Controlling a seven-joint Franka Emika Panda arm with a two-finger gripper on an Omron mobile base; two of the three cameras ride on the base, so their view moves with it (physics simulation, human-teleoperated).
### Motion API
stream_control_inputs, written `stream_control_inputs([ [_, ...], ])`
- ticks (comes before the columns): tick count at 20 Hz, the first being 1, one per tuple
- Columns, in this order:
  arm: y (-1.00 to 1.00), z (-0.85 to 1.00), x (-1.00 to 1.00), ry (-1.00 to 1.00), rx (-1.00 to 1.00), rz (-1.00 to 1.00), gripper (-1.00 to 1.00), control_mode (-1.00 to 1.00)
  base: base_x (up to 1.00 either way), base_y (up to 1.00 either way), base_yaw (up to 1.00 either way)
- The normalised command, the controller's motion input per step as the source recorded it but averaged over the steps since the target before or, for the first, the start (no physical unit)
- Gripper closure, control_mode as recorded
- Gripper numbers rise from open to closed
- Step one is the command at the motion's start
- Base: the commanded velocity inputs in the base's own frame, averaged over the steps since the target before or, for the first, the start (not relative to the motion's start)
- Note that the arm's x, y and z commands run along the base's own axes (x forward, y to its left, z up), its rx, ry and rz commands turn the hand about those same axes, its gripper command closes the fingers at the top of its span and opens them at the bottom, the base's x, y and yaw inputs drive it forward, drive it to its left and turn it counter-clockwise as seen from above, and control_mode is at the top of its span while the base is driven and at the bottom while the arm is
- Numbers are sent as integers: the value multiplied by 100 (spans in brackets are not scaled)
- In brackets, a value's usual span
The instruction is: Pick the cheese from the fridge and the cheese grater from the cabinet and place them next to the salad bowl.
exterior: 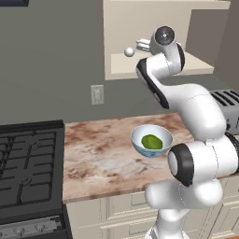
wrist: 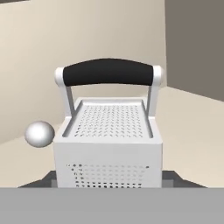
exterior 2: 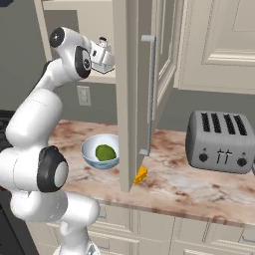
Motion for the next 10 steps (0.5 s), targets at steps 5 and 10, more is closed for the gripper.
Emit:
stream_control_inputs([
  [5, 0, 2, -74, 0, 0, 0, 100, -100, 0, 0, 0],
  [10, 7, 0, -77, 3, 0, 4, 100, -100, 0, 0, 0],
])
